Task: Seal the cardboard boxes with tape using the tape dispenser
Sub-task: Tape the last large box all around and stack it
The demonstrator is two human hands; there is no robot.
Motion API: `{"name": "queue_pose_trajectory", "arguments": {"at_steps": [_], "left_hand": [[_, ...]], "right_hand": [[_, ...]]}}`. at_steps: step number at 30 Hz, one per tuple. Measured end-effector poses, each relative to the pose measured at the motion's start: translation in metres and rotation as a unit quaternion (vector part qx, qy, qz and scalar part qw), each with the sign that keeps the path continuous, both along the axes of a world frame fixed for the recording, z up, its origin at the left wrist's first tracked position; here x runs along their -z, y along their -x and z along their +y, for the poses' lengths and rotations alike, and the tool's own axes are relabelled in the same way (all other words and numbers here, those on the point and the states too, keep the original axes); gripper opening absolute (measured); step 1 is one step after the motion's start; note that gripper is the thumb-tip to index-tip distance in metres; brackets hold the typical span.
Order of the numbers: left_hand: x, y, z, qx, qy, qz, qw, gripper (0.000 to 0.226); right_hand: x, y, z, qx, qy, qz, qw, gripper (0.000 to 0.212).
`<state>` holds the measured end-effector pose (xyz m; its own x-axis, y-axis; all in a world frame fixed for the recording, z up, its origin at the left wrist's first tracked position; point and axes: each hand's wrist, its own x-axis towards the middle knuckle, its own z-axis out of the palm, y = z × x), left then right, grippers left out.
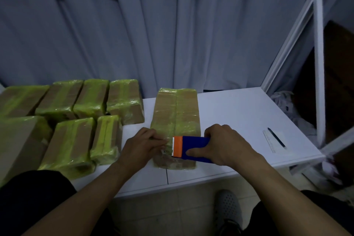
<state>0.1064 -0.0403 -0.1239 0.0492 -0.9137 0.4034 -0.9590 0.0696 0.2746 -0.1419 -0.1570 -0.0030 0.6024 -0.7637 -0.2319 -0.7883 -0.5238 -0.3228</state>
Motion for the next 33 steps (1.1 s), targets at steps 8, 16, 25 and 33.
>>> {"name": "queue_pose_trajectory", "arguments": {"at_steps": [8, 16, 25, 33], "left_hand": [[0.002, 0.002, 0.002, -0.002, 0.015, -0.031, 0.999, 0.033], [0.000, 0.008, 0.000, 0.030, 0.026, -0.053, 0.998, 0.050], [0.001, 0.021, -0.016, 0.032, -0.010, -0.009, 0.999, 0.035], [0.000, 0.011, -0.017, 0.002, -0.012, 0.015, 1.000, 0.027]], "right_hand": [[0.000, 0.010, -0.015, 0.039, 0.005, 0.013, 0.999, 0.075], [0.014, -0.006, -0.019, 0.034, 0.030, 0.040, 0.998, 0.083], [0.020, -0.004, -0.022, 0.029, 0.017, 0.026, 0.999, 0.078], [0.024, 0.000, -0.016, 0.001, -0.014, 0.018, 1.000, 0.084]]}}
